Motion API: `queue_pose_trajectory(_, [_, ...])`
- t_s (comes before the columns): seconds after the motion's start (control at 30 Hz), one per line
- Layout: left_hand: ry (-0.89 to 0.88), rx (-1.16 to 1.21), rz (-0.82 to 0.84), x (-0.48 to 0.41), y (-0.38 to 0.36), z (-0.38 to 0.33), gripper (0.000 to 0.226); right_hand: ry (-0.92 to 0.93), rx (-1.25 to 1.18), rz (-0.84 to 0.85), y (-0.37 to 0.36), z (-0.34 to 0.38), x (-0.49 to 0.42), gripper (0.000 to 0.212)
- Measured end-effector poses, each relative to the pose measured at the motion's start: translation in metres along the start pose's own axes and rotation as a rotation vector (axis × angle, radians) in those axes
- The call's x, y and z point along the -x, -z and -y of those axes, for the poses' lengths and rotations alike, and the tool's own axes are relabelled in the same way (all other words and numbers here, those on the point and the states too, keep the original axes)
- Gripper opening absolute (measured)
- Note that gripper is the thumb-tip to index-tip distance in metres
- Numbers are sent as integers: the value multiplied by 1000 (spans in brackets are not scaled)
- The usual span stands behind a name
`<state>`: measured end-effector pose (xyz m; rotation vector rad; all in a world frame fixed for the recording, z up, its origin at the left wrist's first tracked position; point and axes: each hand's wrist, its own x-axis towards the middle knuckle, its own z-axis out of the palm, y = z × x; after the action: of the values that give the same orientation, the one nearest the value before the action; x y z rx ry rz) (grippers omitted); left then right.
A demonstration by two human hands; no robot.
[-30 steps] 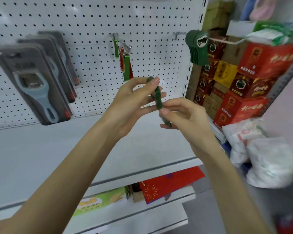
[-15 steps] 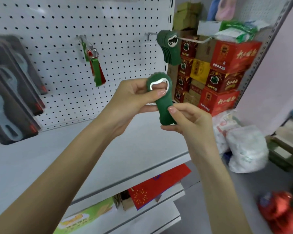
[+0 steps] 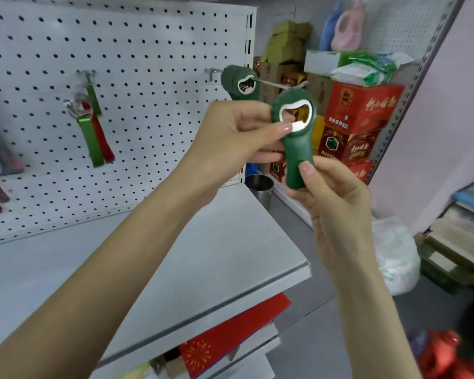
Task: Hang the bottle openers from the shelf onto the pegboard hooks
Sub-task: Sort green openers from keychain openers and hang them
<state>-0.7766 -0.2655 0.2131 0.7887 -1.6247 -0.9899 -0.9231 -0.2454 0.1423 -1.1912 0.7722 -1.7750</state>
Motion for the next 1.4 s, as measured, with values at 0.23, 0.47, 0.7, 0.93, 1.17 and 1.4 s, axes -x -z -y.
queue_pose_trajectory(0.23, [-13,-37,-159,-42,-34,9,12,-26,3,67,31,-1,-48,24])
queue_pose_trajectory(0.47, [-102,-90,-317,-56,-48,14,30,-28,-43,127,40,-7,-73,10])
queue_pose_trajectory(0.7, [-78,-141,-375,-64,-54,17,35,-89,-87,137,44,-9,-88,10])
queue_pose_trajectory(0.93, [-63,-105,-435,-67,-49,13,36,-120,-67,180,46,-11,-96,17])
queue_pose_trajectory(1.17, [-16,-106,-458,-74,-51,26,37,-221,-123,166,51,-20,-103,13])
queue_pose_trajectory(1.4, [-12,-118,-476,-74,-37,36,32,-316,-205,138,40,-33,-107,16])
